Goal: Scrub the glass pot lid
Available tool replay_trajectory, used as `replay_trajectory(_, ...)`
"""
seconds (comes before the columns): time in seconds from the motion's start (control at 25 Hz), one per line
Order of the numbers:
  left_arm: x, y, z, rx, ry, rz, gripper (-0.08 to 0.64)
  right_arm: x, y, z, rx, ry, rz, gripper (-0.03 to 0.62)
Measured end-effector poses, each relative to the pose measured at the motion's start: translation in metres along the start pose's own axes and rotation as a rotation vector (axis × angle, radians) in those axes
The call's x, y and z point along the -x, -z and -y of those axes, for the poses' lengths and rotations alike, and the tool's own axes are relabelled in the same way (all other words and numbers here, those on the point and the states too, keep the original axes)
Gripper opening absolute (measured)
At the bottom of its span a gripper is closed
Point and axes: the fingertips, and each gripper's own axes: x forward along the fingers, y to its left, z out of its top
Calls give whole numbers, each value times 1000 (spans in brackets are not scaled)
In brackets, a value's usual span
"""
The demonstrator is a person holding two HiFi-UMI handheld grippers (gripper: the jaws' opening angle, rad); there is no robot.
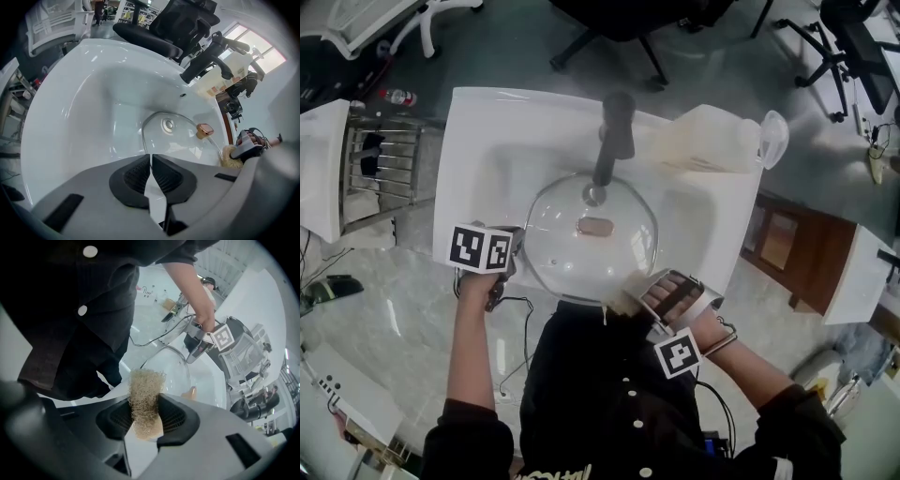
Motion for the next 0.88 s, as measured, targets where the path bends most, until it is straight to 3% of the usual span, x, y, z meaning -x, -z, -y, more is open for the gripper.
replay_trajectory(0.12,14,-4,2,2,-27,58,38,11,8,20,-133,65,-4,150)
replay_trajectory(0.24,37,-10,8,-28,-51,150,32,30,22,54,-355,164,-9,150)
replay_trajectory(0.56,121,-42,64,-148,-24,496,28,109,55,128,-835,466,63,150)
replay_trajectory(0.88,200,-67,131,-249,5,798,28,186,55,171,-1023,745,292,150)
